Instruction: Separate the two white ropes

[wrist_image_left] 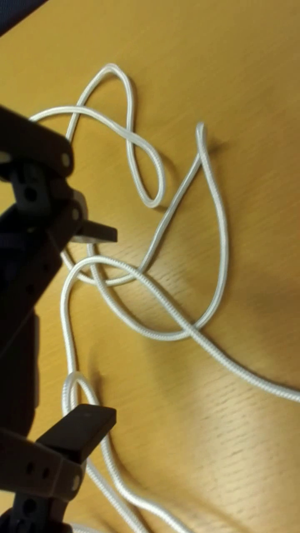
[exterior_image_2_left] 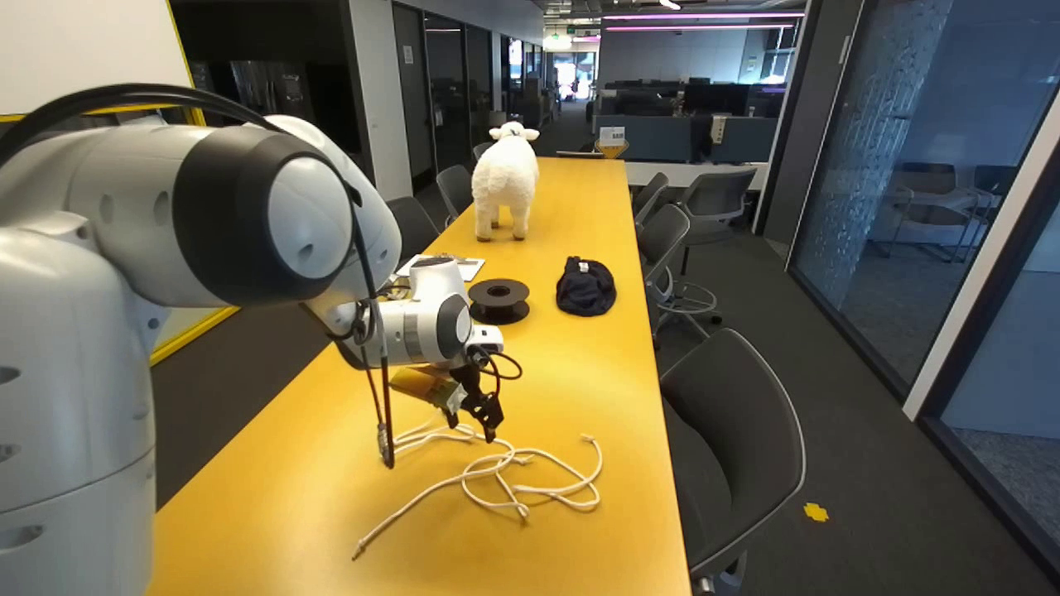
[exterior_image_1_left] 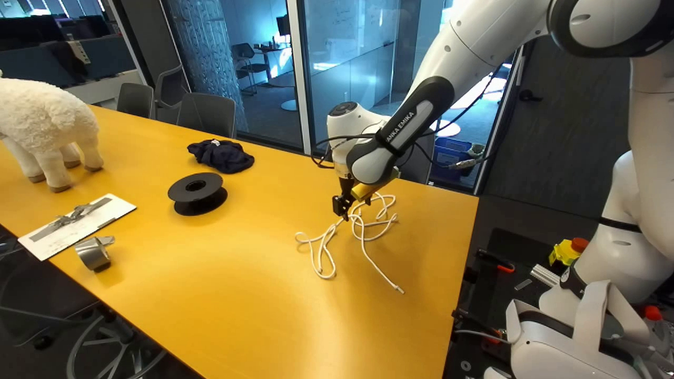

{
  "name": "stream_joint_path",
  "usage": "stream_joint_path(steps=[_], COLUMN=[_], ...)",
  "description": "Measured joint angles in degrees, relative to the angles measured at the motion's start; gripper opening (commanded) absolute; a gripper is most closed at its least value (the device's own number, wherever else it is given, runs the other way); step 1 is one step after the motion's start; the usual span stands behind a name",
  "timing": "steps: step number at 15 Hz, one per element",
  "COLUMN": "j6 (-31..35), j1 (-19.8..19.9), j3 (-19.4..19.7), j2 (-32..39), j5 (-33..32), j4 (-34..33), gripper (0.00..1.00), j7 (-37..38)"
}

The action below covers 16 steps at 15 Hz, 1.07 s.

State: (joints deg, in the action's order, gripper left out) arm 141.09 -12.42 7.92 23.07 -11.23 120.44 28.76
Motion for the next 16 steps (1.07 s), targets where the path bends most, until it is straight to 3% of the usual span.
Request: stream_joint_path(steps=[6, 11, 16], j6=[-1.62, -0.27, 4.72], j1=[4.13, 7.96, 10.62], j3=[-0.68, 1.16, 2.39], j2=[-3.3, -4.83, -3.99], j5=[-1.68, -3.2, -1.6], j4=[6.85, 9.56, 11.53], gripper=[1.0, 1.0, 1.0], j7=[-12.66, -11.61, -5.2])
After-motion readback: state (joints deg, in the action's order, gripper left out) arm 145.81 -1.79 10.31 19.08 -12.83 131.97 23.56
